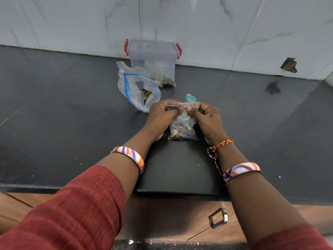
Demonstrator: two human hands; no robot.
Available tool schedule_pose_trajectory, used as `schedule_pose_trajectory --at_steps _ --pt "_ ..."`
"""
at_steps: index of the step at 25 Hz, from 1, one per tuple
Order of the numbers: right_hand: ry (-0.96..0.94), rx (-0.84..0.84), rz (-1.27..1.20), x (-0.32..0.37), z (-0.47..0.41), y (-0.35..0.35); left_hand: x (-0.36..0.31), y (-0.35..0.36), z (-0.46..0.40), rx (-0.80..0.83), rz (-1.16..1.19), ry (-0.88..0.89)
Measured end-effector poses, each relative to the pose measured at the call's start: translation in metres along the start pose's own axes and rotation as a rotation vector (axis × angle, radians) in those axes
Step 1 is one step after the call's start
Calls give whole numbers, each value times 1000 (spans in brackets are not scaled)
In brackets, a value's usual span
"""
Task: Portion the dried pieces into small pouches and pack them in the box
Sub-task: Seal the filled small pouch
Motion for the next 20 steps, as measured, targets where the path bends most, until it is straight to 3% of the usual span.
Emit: schedule_pose_trajectory --at_steps 4,13,20 --pt "27 -60 -68 -2 0 -6 8 -6 -3 -64 161 -68" --pt "95 -100 -42 -7 -2 -10 13 -8 -4 -117 218 -133" --pt "35 9 -60 4 2 -2 4 -1 -3 18 221 -42"
Point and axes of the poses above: each hand's wrist, its own z-axis away from the middle knuckle, its own y-axis out of the palm, x = y × z, the point moved 10 cm from there along -z, towards the middle knuckle, and after that the axes turned 1 degree about z, right-handed, at the moved point
